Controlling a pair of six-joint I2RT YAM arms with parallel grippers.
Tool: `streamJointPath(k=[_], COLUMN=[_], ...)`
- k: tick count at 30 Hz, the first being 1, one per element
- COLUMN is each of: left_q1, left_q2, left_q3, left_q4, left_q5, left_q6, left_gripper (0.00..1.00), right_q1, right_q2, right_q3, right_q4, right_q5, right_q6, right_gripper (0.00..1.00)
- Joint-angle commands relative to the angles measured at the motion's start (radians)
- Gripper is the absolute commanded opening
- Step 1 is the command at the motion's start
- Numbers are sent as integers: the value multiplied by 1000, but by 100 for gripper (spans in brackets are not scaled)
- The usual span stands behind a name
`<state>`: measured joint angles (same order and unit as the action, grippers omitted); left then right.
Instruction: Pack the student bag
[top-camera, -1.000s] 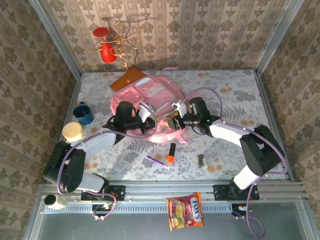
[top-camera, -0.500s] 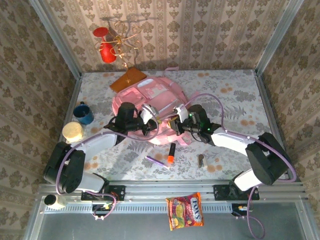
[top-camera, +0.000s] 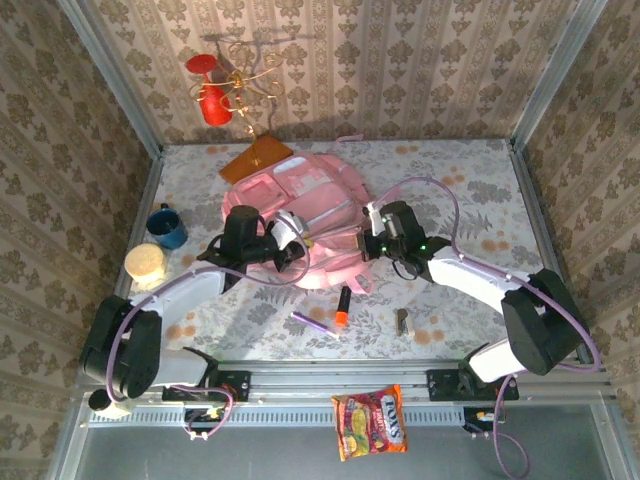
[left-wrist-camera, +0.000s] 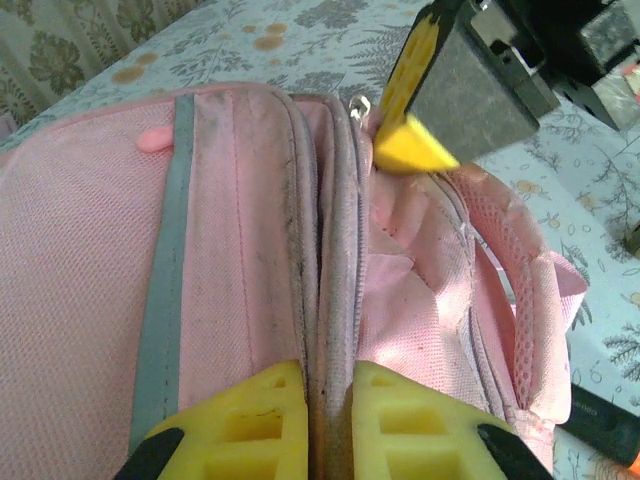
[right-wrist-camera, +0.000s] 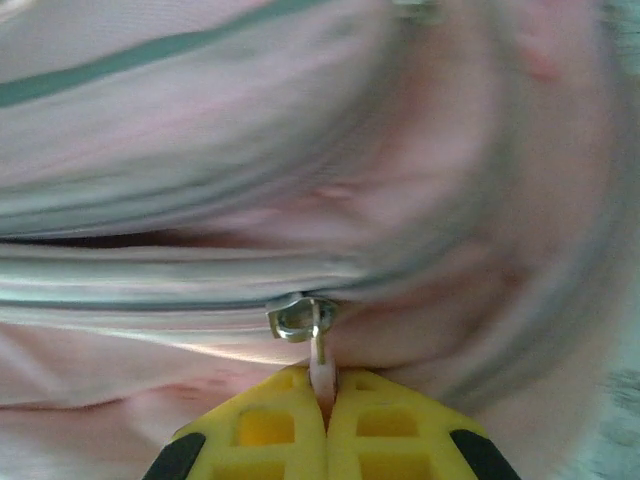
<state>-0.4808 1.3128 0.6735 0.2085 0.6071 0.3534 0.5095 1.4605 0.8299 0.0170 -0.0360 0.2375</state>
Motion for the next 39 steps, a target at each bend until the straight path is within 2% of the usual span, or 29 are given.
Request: streamJointPath(k=[1, 7, 10, 12, 14, 15, 18, 21, 26, 31, 33, 34, 37, 39], left_q1=[63, 110, 116, 115, 92, 73, -13, -107, -218, -235, -238, -239, -231, -212], left_q2=[-65, -94, -87, -68, -70, -81, -118, -100, 37, 173, 215, 227, 238, 213], left_q3=[-9, -47, -40, -11, 6, 8, 23, 88, 207, 296, 329, 338, 339, 310], left_q4=[10, 64, 19, -29, -57, -58, -73, -158, -250, -265, -284, -288, -286, -286], left_q5=[-6, 102, 46, -7, -48, -79, -169, -256, -371, -370, -368, -371, -388, -349], left_q6=[19, 12, 24, 14, 7, 6, 21, 96, 213, 238, 250, 254, 282, 330], left_gripper=[0, 0, 0, 28, 54, 64, 82, 84, 85, 78, 72, 65, 37, 14], right_q1=[-69, -115, -113, -86, -29, 0, 24, 42, 75, 93, 96, 96, 95, 92], right_q2=[-18, 5, -11, -36, -61, -94, -125, -139, -148, -162, -173, -176, -185, -180], right_q3=[-3, 48, 45, 20, -6, -16, -30, -38, -45, -62, -77, -81, -93, -82], right_q4=[-134, -117, -74, -6, 48, 64, 95, 108, 137, 176, 197, 203, 188, 121], right_q5=[356, 268, 175, 74, 43, 45, -5, -21, -51, -69, -83, -86, -61, 3], right_q6=[-24, 29, 24, 17, -22, -28, 0, 9, 25, 56, 70, 73, 73, 65], right_gripper=[0, 0, 0, 0, 0, 0, 0, 0, 0, 0, 0, 0, 0, 0])
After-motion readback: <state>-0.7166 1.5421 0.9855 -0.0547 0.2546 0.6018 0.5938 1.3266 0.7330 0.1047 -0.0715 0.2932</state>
